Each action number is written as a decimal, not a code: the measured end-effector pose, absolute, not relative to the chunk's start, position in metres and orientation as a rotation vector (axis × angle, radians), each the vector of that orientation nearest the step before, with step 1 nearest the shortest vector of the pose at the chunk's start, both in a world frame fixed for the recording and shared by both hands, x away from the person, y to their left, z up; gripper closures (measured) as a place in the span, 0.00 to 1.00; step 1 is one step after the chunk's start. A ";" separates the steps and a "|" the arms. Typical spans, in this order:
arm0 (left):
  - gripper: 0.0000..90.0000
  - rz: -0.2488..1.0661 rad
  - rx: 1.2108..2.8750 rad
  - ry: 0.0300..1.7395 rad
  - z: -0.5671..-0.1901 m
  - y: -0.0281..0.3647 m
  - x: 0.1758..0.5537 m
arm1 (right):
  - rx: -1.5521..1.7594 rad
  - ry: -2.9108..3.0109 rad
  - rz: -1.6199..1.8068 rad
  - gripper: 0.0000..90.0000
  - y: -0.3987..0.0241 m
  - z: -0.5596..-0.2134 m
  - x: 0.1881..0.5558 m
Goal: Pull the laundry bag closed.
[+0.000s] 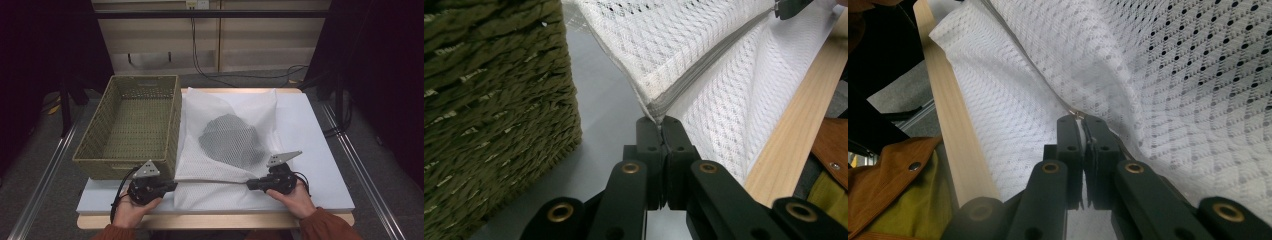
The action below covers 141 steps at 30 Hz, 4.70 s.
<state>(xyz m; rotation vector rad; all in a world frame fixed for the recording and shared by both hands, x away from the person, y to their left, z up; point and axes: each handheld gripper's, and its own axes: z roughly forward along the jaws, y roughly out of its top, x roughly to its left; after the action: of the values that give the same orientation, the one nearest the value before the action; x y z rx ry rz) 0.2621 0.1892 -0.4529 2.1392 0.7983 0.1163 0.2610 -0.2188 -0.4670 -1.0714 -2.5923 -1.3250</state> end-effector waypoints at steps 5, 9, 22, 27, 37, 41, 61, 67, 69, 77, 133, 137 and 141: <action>0.98 0.110 2.137 0.800 -0.453 0.190 0.263 | -1.069 -2.593 -1.328 0.97 -0.221 -0.468 0.260; 0.98 0.109 2.137 0.800 -0.453 0.189 0.263 | -1.064 -2.594 -1.329 0.97 -0.222 -0.468 0.258; 0.98 0.102 2.135 0.818 -0.454 0.189 0.264 | -1.080 -2.593 -1.340 0.97 -0.228 -0.467 0.255; 0.98 0.106 2.143 0.816 -0.454 0.190 0.264 | -1.100 -2.583 -1.333 0.97 -0.231 -0.468 0.253; 0.98 0.113 2.138 0.815 -0.453 0.189 0.263 | -1.114 -2.583 -1.344 0.97 -0.238 -0.468 0.252; 0.98 0.111 2.135 0.817 -0.453 0.190 0.263 | -1.129 -2.582 -1.343 0.97 -0.240 -0.468 0.251; 0.98 0.106 2.139 0.818 -0.453 0.191 0.263 | -1.188 -2.553 -1.361 0.97 -0.254 -0.468 0.247; 0.98 0.107 2.138 0.812 -0.453 0.192 0.263 | -1.193 -2.551 -1.367 0.97 -0.257 -0.468 0.247; 0.98 0.104 2.138 0.812 -0.453 0.192 0.263 | -1.205 -2.548 -1.363 0.97 -0.257 -0.468 0.246; 0.98 0.109 2.139 0.814 -0.453 0.192 0.262 | -1.212 -2.550 -1.368 0.97 -0.260 -0.468 0.246; 0.98 0.108 2.132 0.815 -0.453 0.195 0.261 | -1.364 -2.502 -1.400 0.97 -0.291 -0.467 0.234; 0.98 0.107 2.135 0.817 -0.453 0.195 0.261 | -1.368 -2.501 -1.401 0.97 -0.293 -0.467 0.233; 0.98 0.107 2.130 0.815 -0.453 0.195 0.261 | -1.371 -2.496 -1.404 0.97 -0.295 -0.467 0.233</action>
<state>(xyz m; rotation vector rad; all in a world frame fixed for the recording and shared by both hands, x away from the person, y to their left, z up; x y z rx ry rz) 0.2610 0.1950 -0.4528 2.1301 0.8152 0.1074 0.2330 -0.2950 -0.4671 -1.3712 -2.4956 -1.4039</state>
